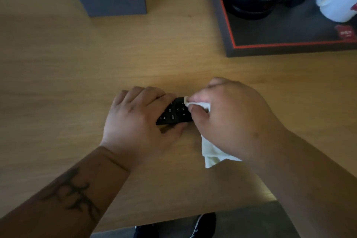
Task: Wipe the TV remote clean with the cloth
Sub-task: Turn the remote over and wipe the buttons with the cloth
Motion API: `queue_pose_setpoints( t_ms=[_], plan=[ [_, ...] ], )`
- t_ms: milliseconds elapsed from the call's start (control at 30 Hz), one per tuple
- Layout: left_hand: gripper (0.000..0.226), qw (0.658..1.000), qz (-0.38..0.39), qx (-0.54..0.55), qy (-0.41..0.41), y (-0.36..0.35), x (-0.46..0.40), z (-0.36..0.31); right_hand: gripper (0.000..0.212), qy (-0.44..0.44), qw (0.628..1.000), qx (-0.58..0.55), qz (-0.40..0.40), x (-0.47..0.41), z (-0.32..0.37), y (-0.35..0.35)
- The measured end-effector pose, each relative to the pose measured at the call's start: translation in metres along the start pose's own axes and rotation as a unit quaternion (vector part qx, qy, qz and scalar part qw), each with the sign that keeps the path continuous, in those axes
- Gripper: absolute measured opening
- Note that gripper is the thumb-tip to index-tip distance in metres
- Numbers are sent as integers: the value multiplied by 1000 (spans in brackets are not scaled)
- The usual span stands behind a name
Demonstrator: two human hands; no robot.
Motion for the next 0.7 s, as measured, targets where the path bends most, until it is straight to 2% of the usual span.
queue_pose_setpoints(
  t_ms=[233, 467, 633, 700],
  plan=[
    [55, 1000, 10, 10, -2, 1, 0, 2, 18, -36, 998, -41, 45, 13, -5, 4],
    [54, 1000, 11, 16, -1, 1, 0, 2, 18, -67, 996, -62, 5, 5, -1, -4],
    [56, 999, 26, 27, 0, 3, -1, 2, 18, -65, 994, -63, 68, 14, -5, 7],
    [55, 999, 27, 30, 4, 3, -1, 2, 18, -63, 993, -79, 64, 5, -4, 11]
  ],
)
Point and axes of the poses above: each hand's wrist, its own x-axis away from the middle knuckle, its own y-axis out of the back of the hand, z = x × y, the point moved 1 cm from there along -x, towards the middle knuckle, and after that the axes turned 4 degrees about -y, right-handed, at the moved point
